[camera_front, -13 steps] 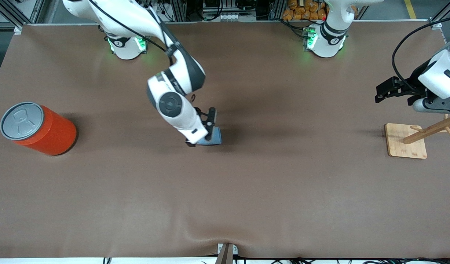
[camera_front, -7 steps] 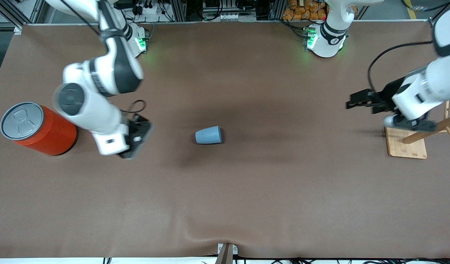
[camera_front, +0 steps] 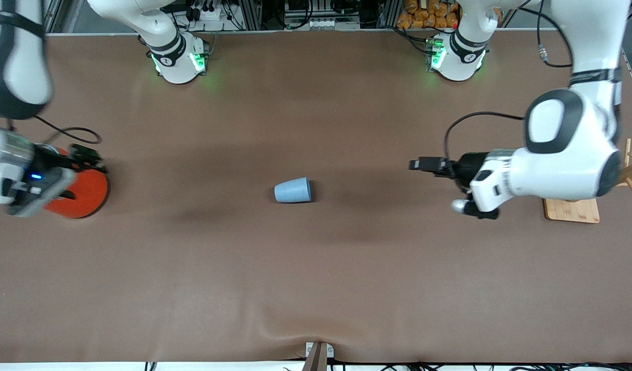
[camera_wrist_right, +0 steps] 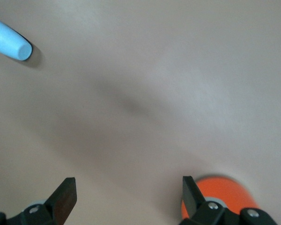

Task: Flip cup
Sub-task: 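Retract the right gripper while the left gripper reaches toward the cup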

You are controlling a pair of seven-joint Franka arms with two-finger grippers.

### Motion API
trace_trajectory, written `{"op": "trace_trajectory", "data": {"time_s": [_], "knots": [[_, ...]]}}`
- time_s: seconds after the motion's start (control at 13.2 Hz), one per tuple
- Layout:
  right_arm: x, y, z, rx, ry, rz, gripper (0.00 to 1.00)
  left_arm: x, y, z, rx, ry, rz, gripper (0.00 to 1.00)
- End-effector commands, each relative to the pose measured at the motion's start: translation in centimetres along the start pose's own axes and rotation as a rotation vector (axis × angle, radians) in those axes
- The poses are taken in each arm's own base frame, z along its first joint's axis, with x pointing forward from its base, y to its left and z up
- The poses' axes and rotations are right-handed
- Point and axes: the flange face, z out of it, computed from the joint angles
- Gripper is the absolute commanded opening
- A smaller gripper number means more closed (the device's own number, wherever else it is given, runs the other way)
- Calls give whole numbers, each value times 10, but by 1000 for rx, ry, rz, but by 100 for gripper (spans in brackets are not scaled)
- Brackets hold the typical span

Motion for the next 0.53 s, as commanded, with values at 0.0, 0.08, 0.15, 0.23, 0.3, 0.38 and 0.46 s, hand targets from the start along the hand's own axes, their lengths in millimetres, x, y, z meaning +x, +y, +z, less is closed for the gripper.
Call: {"op": "trace_trajectory", "data": {"time_s": [0.0, 0.08, 0.15, 0.23, 0.3, 0.38, 0.46], "knots": [[-34, 6, -21, 16, 16, 75, 100, -1, 3, 44, -52, 21, -19, 100], [-40, 7, -29, -1, 17, 105, 100, 6, -5, 64, -134, 0, -45, 100], [-42, 1, -36, -12, 6, 142, 100, 7, -5, 78, -211, -11, -43, 100], [-40, -12, -42, -33, -20, 182, 100, 9, -9, 97, -240, 0, -40, 100], [-35, -30, -50, -55, -40, 239, 100, 10, -11, 117, -242, 26, -24, 100], [-30, -46, -51, -59, -71, 309, 100, 15, -14, 139, -260, 49, -7, 100], [-23, -62, -52, -67, -92, 380, 100, 17, -13, 164, -299, 51, -11, 100]]}}
